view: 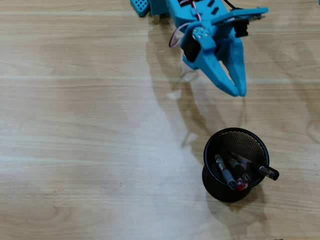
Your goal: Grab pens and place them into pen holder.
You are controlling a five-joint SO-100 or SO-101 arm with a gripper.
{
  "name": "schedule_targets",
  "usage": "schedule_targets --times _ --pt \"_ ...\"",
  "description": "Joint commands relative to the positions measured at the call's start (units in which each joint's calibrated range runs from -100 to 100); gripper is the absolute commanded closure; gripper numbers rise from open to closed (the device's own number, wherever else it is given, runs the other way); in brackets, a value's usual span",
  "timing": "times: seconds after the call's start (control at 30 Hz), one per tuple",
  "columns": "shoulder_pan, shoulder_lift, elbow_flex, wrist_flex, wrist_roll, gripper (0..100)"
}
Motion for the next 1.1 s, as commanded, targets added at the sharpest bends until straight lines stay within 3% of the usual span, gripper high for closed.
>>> schedule_targets --times 0.0,0.2,0.4,0.6,0.77,0.93,1.07 --pt "1.22 -15.73 18.14 -1.52 2.78 97" --pt "7.12 -35.22 42.65 -1.52 9.69 97" --pt "13.66 -51.43 62.03 -1.52 21.22 97" --pt "15.02 -62.18 74.56 -0.32 25.74 97" --pt "14.84 -71.76 74.74 17.08 30.77 97" --pt "14.93 -85.37 74.74 41.79 36.86 97" --pt "16.2 -92.84 74.74 56.77 38.9 97"
